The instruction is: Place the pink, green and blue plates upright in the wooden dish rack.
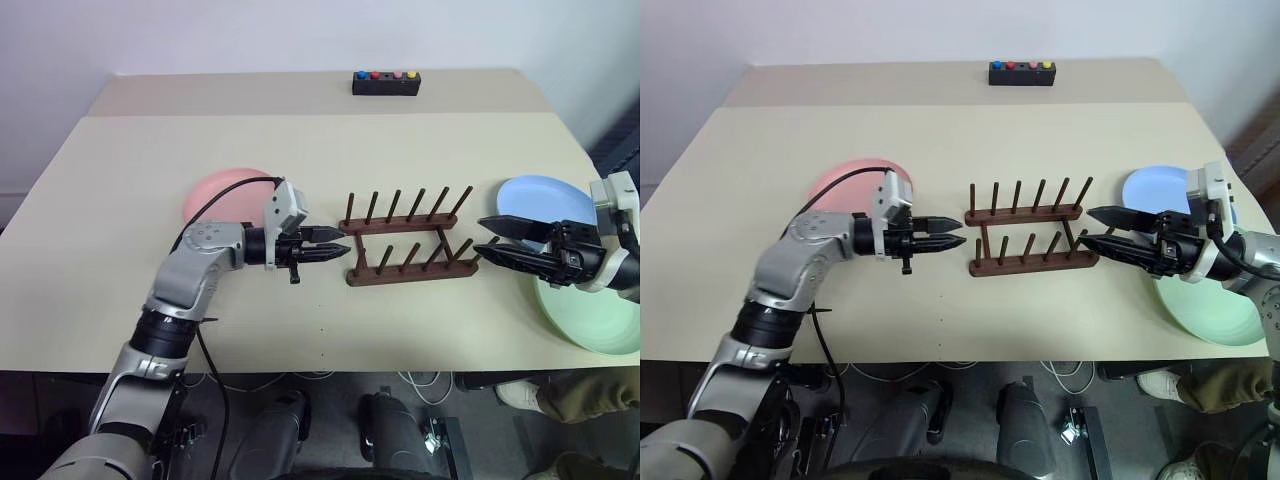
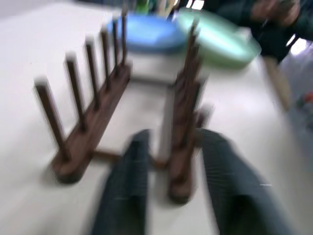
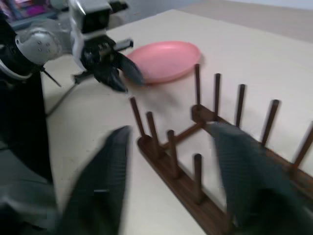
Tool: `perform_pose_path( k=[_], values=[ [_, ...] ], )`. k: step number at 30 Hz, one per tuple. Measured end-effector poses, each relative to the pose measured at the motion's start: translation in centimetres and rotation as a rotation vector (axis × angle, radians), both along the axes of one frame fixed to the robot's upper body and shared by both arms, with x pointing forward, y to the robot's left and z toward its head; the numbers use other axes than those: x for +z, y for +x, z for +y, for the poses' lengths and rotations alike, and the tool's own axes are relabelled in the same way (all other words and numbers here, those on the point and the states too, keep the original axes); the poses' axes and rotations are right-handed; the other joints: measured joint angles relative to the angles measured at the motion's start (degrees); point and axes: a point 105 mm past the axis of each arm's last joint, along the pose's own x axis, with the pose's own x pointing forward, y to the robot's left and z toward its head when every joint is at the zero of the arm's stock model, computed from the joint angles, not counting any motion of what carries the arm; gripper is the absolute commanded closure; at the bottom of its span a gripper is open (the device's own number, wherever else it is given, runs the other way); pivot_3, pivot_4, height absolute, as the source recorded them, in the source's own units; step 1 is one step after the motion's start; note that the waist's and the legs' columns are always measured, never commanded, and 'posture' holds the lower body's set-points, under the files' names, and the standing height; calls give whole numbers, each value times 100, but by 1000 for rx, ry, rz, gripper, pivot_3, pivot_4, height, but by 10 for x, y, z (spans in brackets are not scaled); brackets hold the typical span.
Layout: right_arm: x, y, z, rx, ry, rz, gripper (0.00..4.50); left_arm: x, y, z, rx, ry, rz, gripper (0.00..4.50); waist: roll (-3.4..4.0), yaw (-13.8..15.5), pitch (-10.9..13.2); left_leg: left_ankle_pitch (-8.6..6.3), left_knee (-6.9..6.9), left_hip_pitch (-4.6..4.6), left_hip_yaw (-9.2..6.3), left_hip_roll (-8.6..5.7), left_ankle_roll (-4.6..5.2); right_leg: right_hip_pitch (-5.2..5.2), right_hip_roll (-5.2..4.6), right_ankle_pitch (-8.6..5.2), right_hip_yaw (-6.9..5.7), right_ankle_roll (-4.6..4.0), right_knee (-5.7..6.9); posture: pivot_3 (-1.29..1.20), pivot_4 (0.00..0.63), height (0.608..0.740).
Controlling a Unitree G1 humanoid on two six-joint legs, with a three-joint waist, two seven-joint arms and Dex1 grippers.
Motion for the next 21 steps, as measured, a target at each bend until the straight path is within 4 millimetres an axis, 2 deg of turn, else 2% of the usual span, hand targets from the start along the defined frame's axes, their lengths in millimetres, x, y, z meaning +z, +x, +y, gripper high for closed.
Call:
perform_pose_path(
  k=[2, 5, 9, 11, 17, 21],
  values=[
    [-3, -2, 4, 30, 0, 22, 4434, 4, -14, 0, -46, -26, 29, 4500, 0, -3, 0, 0, 0, 0, 0, 0, 0, 0, 0, 0, 0, 0, 0, 0, 150, 740],
    [-21, -6, 7, 73, -79, 74, 4479, -3, -33, 1, -123, -6, 81, 4500, 0, -5, 0, 0, -1, 3, 2, 1, 0, 1, 0, 0, 0, 0, 1, 0, 150, 740],
    [-60, -9, 6, 98, -259, 159, 4479, -32, -42, 5, -142, 123, 118, 4500, 1, -3, -1, -1, 1, 5, 14, 1, 1, 2, -4, 0, 7, -1, 0, 0, 150, 740],
    [-73, -8, 8, 110, -330, 161, 4479, -40, -42, -1, -142, 160, 87, 4500, 1, 0, -1, -2, 4, 5, 16, 1, 2, 4, -6, -1, 7, -1, -3, 0, 150, 740],
    [-92, 2, 5, 107, -489, 97, 4479, -70, -39, -17, -138, 222, 105, 4500, 1, 0, -1, -3, 2, 5, 16, 1, 4, 4, -5, -1, 8, 0, -6, 0, 150, 740],
    [-108, 6, 5, 100, -528, 90, 4479, -87, -19, -22, -59, 316, 46, 4500, 1, 2, -1, -3, 4, 5, 17, 0, 5, 5, -5, -1, 8, 0, -5, 0, 150, 740]
  ],
)
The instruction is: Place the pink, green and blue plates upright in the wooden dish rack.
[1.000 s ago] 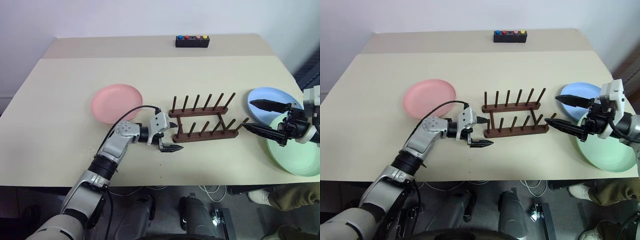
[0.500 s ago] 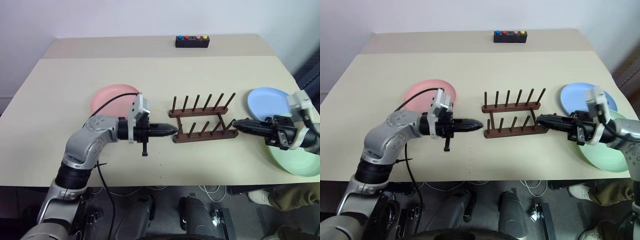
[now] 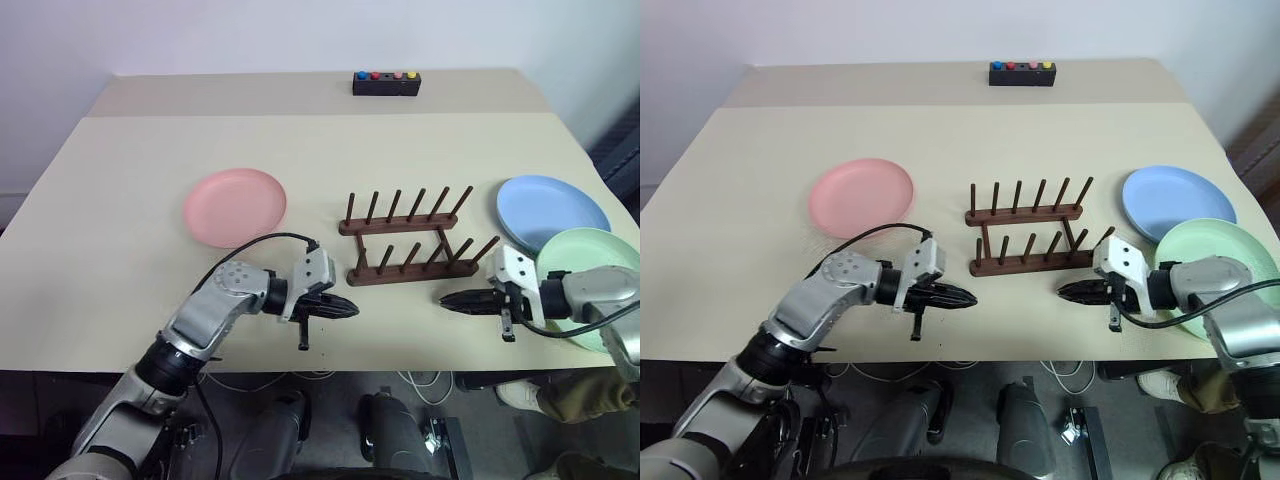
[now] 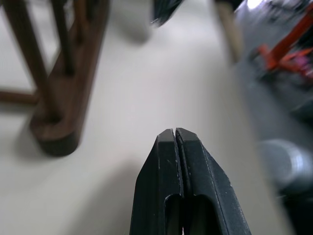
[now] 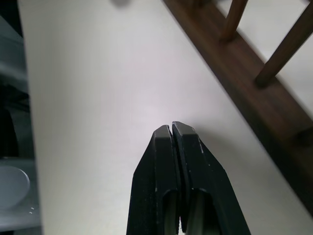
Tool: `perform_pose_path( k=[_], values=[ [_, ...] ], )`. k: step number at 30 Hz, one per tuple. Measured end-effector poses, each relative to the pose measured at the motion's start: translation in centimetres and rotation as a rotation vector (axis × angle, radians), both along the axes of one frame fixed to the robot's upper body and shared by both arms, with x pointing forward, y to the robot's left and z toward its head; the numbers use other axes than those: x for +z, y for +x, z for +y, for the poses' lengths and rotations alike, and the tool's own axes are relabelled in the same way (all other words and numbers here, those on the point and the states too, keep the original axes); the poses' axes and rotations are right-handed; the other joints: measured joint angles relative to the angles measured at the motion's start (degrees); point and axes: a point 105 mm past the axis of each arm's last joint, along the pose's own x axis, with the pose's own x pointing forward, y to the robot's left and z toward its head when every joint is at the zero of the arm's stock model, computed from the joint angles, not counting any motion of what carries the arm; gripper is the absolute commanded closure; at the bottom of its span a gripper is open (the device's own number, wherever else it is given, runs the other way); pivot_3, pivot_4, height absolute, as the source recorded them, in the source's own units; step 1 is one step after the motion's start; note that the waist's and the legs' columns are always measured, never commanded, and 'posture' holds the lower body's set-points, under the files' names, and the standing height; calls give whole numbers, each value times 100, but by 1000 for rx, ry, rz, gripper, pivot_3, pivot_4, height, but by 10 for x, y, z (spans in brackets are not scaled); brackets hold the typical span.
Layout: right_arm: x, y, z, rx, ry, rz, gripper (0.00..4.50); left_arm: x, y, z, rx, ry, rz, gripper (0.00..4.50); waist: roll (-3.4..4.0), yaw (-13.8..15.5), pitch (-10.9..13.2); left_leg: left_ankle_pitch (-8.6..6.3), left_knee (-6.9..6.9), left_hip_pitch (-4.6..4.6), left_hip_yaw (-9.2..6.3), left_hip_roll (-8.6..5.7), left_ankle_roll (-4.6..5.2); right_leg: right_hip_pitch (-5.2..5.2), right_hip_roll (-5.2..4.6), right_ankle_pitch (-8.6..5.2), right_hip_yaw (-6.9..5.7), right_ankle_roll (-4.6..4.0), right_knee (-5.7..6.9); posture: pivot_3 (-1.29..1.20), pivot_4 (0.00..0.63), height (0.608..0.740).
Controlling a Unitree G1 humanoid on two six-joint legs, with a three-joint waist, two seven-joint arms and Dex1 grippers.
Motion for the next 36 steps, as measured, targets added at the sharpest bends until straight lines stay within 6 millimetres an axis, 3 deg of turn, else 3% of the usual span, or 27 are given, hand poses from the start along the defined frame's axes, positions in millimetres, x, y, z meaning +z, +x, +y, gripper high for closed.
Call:
perform_pose_path(
  k=[4, 10, 18, 26, 32, 36],
  values=[
    [-2, 15, -4, -31, -52, -75, 4479, -5, 22, -7, 74, 25, -120, 4500, 0, -8, -1, 0, 1, 2, -1, 0, -1, 1, 2, 1, 0, 0, 1, 0, 150, 740],
    [-2, 45, -1, -76, -110, -227, 4479, -4, 33, -12, 128, 11, -178, 4500, -1, -4, -2, 1, 5, 3, -2, -1, -2, 3, 6, 2, 1, 3, 3, 0, 150, 740],
    [4, 89, 6, -129, -152, -411, 4479, 5, 80, 6, 336, 9, -264, 4500, 0, -35, -3, 18, 12, 7, -1, 0, -30, 5, 24, 6, 5, 8, 8, 0, 150, 740],
    [6, 119, 23, -154, -152, -540, 4479, 10, 115, 25, 497, 0, -328, 4500, 0, -73, -4, 23, 13, 7, -2, 0, -38, 4, 28, 10, 7, 12, 13, 0, 150, 740],
    [7, 125, 34, -154, -133, -580, 4479, 18, 136, 42, 631, 6, -381, 4500, 0, -132, -4, 24, 14, 6, -4, -3, -40, 4, 27, 12, 10, 16, 15, 0, 150, 740],
    [7, 121, 37, -126, -118, -563, 4479, 22, 136, 42, 619, -23, -370, 4500, 0, -151, -4, 24, 13, 6, -3, -4, -40, 4, 28, 13, 9, 17, 15, 0, 150, 740]
  ],
)
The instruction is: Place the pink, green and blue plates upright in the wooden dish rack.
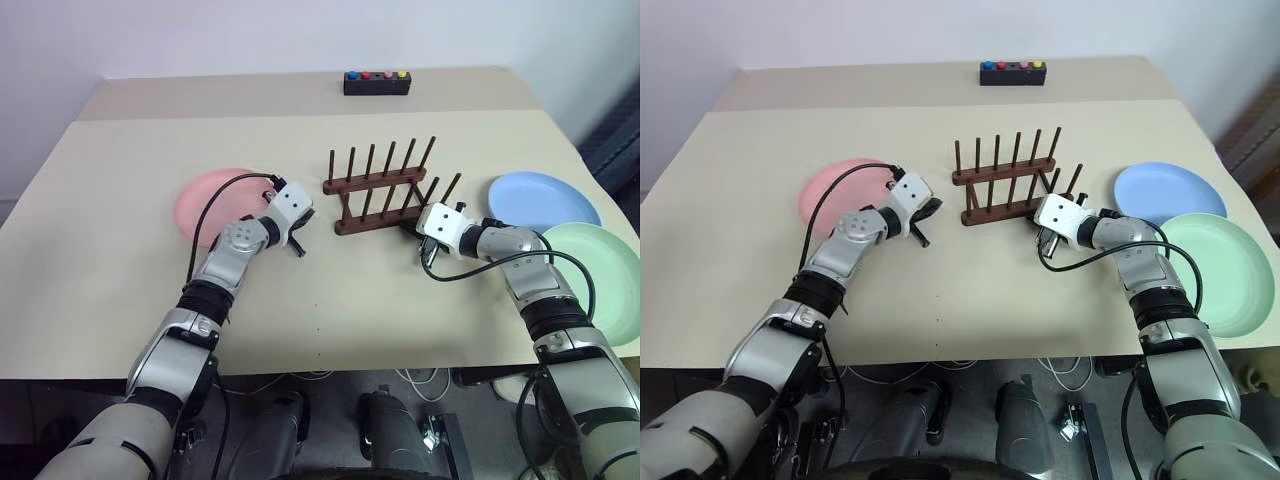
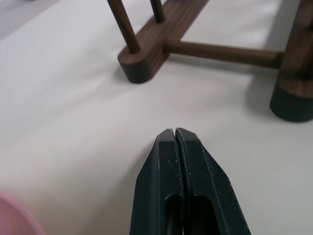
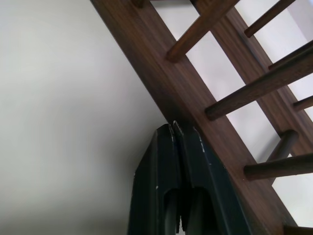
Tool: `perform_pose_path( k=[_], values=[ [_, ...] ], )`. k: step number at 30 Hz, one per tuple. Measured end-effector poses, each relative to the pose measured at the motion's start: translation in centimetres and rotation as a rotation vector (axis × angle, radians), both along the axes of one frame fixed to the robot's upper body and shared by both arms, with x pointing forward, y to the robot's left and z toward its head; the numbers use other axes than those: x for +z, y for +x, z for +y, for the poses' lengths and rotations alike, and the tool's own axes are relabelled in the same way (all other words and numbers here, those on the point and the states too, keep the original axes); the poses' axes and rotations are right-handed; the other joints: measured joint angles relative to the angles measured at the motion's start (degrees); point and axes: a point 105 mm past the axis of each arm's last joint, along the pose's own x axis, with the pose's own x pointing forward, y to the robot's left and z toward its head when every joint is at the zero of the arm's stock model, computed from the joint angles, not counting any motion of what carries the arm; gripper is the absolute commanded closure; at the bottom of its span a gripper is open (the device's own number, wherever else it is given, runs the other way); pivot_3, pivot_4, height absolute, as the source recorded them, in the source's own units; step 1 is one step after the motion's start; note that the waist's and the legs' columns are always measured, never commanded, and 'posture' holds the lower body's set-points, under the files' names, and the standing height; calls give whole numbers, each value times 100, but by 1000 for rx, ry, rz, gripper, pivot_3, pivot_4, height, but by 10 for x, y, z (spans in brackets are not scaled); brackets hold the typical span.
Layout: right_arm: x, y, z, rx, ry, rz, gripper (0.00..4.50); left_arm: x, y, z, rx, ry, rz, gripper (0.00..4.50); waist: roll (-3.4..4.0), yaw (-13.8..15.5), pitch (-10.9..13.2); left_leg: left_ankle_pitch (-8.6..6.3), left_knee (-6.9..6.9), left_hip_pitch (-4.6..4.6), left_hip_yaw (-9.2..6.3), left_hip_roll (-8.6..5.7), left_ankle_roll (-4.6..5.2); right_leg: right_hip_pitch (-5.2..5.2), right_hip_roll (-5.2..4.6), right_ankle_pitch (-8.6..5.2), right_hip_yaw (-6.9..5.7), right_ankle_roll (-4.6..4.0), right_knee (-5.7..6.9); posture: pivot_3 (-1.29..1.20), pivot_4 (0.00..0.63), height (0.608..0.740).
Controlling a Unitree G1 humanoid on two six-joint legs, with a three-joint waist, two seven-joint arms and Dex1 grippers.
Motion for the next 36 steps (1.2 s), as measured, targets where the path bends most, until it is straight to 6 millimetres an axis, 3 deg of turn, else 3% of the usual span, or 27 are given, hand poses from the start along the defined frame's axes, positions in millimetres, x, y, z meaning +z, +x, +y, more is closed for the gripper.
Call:
perform_pose_path(
  k=[7, 10, 13, 20, 25, 29, 36],
  values=[
    [8, -22, 10, 116, 106, 132, 4479, 14, -47, -21, -290, -98, 97, 4500, 1, -30, 0, -1, 0, 0, -2, 2, 2, -1, 3, 0, 3, -1, 1, 0, 150, 740],
    [9, -22, 5, 101, 115, 139, 4479, 17, -67, -27, -384, -145, 182, 4500, 2, -21, -1, -2, 0, 0, -2, 2, 3, 0, 3, 1, 6, -1, 1, 0, 150, 740],
    [8, -18, 0, 68, 98, 126, 4479, 12, -72, -35, -403, -127, 210, 4500, 2, -5, -1, -2, 0, 0, -1, 2, 2, 0, 2, 1, 8, -1, 1, 0, 150, 740],
    [13, -5, -13, -7, 32, 67, 4479, -20, -59, -65, -275, -78, 216, 4500, 2, 13, -1, -1, 1, 0, 0, 0, 1, 0, 1, 1, 9, -1, -1, 0, 150, 740],
    [12, -3, -16, -22, 17, 57, 4479, -15, -35, -76, -131, -15, 96, 4500, 1, 3, -1, -1, 5, 0, 1, 0, 2, 2, 1, 1, 9, 0, 0, 0, 150, 740],
    [12, -3, -17, -29, 11, 46, 4479, -13, -23, -70, -65, 5, 52, 4500, 1, -22, -2, -1, 5, 1, 1, 2, 2, 1, 3, 1, 8, 0, 2, 0, 150, 740],
    [12, -2, -19, -41, -6, 32, 4479, -7, -1, -42, 40, 18, 18, 4500, 1, -4, -2, -1, 9, 1, 1, 1, 1, 1, 3, 2, 4, 0, 3, 0, 150, 740]
  ],
)
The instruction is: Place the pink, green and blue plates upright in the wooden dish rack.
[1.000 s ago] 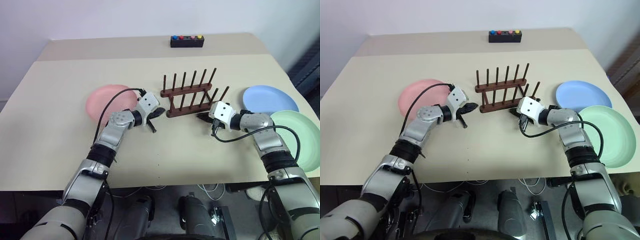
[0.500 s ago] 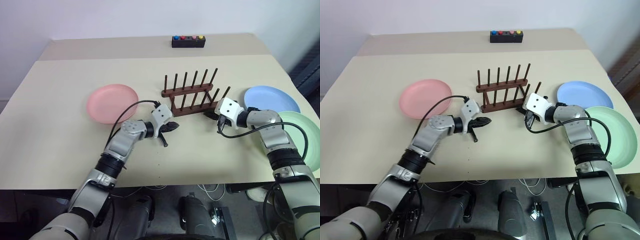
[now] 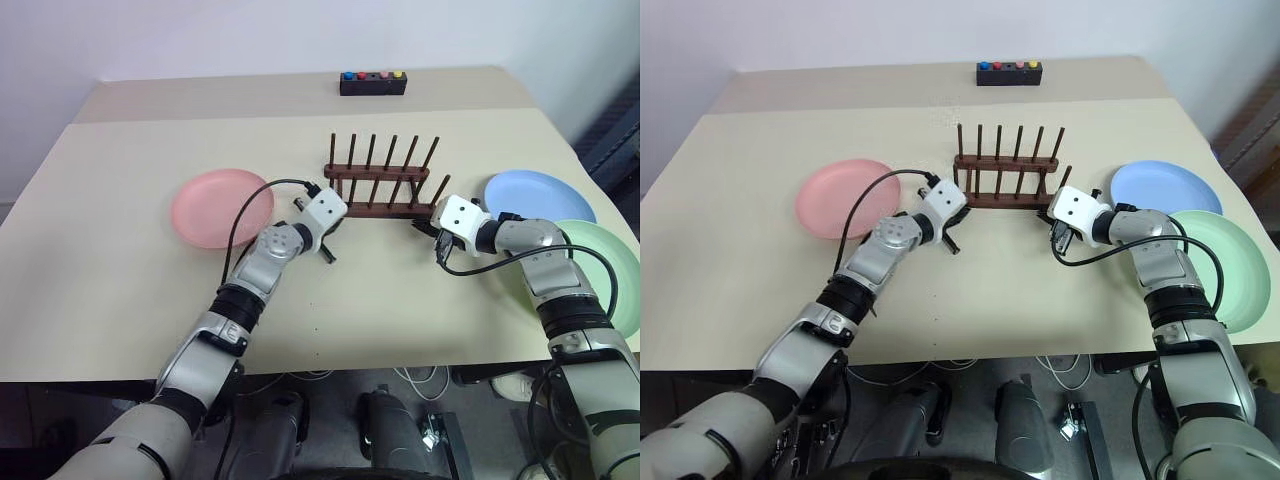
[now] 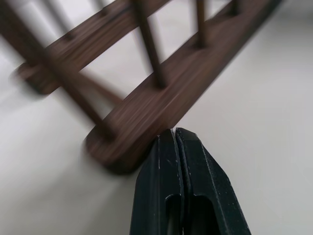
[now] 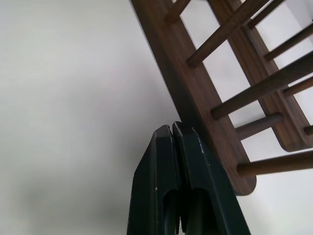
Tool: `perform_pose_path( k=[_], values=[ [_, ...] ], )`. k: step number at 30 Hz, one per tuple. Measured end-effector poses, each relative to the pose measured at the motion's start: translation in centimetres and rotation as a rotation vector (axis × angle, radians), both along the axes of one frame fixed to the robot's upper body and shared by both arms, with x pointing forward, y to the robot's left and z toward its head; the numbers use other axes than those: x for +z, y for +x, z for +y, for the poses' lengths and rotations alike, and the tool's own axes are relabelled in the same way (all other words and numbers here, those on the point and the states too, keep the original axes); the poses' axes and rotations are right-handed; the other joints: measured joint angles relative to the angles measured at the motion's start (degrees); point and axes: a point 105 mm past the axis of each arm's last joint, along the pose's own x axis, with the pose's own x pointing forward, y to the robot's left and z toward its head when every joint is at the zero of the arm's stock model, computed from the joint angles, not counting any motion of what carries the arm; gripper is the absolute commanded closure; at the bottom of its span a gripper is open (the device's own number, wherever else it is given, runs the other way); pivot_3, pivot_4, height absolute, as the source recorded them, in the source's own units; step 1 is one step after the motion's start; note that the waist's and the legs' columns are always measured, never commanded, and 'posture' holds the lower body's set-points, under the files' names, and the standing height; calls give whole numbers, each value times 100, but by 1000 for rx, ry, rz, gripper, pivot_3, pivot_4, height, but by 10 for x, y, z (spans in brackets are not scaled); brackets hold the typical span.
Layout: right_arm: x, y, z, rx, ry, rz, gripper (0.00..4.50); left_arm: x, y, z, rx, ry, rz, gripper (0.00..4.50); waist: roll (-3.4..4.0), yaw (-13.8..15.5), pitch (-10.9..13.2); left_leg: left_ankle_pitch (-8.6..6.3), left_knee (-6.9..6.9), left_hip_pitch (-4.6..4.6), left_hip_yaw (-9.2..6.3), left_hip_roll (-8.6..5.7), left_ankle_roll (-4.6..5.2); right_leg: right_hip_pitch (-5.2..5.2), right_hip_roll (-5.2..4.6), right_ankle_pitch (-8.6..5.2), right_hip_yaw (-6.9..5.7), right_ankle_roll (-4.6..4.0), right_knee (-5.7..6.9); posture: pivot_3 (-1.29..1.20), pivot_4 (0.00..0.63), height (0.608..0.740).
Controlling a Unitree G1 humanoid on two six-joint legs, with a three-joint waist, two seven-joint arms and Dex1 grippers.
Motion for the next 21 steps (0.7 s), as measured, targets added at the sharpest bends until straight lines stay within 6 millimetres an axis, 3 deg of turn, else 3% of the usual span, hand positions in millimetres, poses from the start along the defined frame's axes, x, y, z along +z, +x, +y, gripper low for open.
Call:
perform_pose_path(
  k=[4, 13, 17, 21],
  values=[
    [0, 2, 0, -10, -4, -13, 4479, 0, 0, 1, -14, -8, 2, 4500, 0, 7, 0, 0, 1, -1, 0, 0, 0, 0, 0, 0, -1, 1, 0, 0, 150, 740],
    [-6, 15, 0, -51, -64, -70, 4479, -3, -22, -11, -108, -45, 44, 4500, 0, -7, 0, 0, 3, -1, 0, 0, 0, -1, 0, 1, 2, 1, 2, 0, 150, 740],
    [-6, 14, 3, -30, -32, -42, 4479, 13, -34, -8, -149, -137, 86, 4500, 0, -17, 0, 0, 3, -1, 0, 0, 0, -1, 0, 1, 6, 1, 2, 0, 150, 740],
    [5, 21, -12, -72, -103, -124, 4479, 36, -39, 12, -137, -203, 103, 4500, 1, -22, 0, 0, 3, -1, 0, 0, -1, -2, 2, 1, 7, 1, 4, 0, 150, 740]
  ],
)
